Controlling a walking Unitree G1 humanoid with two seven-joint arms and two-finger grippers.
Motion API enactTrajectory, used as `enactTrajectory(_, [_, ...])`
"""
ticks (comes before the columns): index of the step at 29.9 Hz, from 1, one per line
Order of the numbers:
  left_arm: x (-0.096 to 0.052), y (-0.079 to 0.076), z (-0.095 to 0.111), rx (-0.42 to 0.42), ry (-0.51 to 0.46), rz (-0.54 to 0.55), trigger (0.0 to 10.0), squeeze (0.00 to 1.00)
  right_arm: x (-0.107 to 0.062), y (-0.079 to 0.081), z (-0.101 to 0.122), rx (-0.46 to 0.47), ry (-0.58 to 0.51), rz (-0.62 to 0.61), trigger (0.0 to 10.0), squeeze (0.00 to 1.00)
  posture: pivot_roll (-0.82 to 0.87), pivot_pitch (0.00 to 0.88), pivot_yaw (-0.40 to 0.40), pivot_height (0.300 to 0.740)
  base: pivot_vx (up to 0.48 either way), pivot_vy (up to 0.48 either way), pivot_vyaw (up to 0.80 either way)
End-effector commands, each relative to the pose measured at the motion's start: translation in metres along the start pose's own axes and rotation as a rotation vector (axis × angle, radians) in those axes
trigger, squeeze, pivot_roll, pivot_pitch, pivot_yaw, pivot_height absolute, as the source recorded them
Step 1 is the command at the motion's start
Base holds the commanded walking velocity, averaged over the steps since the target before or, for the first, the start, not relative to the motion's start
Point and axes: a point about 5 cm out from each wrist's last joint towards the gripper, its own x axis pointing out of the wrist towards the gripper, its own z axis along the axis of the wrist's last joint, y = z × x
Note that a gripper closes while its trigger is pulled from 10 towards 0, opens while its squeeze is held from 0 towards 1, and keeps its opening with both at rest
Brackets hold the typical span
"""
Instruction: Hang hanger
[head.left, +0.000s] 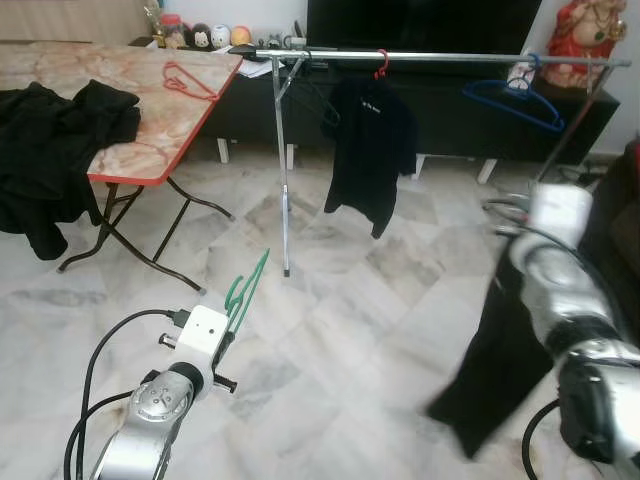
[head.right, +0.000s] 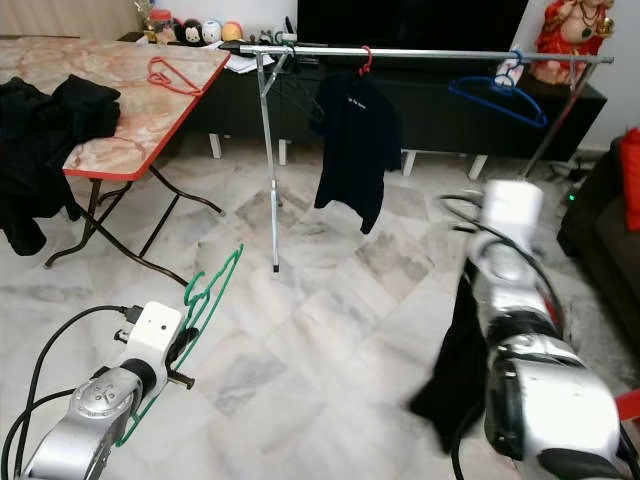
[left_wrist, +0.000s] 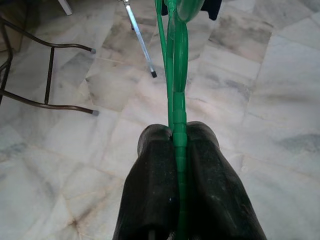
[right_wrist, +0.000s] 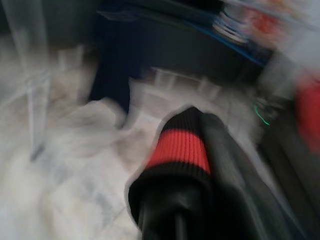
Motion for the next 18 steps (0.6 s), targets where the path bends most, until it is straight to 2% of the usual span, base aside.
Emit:
enactTrajectory(1, [-0.001,-0.003,-0.001,0.018,0.006,-0.022,10.0,0.0,-0.006,0.035,-0.025,-0.345,0.059,0.208,10.0,0.0,0.07,0.0,-0.087,0.74,0.0,0.0,0.0])
enactTrajectory(3, [-0.002,-0.005,-0.002,0.023,0.014,-0.041,10.0,0.0,-0.012,0.055,-0.04,-0.576,0.077,0.326,10.0,0.0,0.07,0.0,-0.087,0.74,0.0,0.0,0.0])
enactTrajectory(6, [-0.004,-0.008,-0.003,0.031,0.027,-0.091,10.0,0.0,-0.021,0.072,-0.059,-0.767,0.108,0.459,10.0,0.0,0.07,0.0,-0.089,0.74,0.0,0.0,0.0])
enactTrajectory(7, [-0.006,-0.009,-0.003,0.036,0.031,-0.109,10.0,0.0,-0.023,0.074,-0.063,-0.814,0.116,0.483,10.0,0.0,0.07,0.0,-0.089,0.74,0.0,0.0,0.0])
enactTrajectory(8, [-0.008,-0.011,-0.005,0.036,0.042,-0.139,10.0,0.0,-0.024,0.077,-0.067,-0.9,0.119,0.501,10.0,0.0,0.07,0.0,-0.089,0.74,0.0,0.0,0.0])
enactTrajectory(10, [-0.009,-0.011,-0.006,0.039,0.055,-0.155,10.0,0.0,-0.026,0.08,-0.068,-0.937,0.119,0.537,10.0,0.0,0.07,0.0,-0.091,0.74,0.0,0.0,0.0])
enactTrajectory(15, [-0.013,-0.016,-0.008,0.034,0.075,-0.211,10.0,0.0,-0.024,0.084,-0.064,-1.036,0.086,0.54,10.0,0.0,0.07,0.0,-0.096,0.74,0.0,0.0,0.0])
enactTrajectory(18, [-0.016,-0.02,-0.007,0.044,0.084,-0.264,10.0,0.0,-0.023,0.083,-0.062,-0.992,0.104,0.524,10.0,0.0,0.07,0.0,-0.097,0.74,0.0,0.0,0.0])
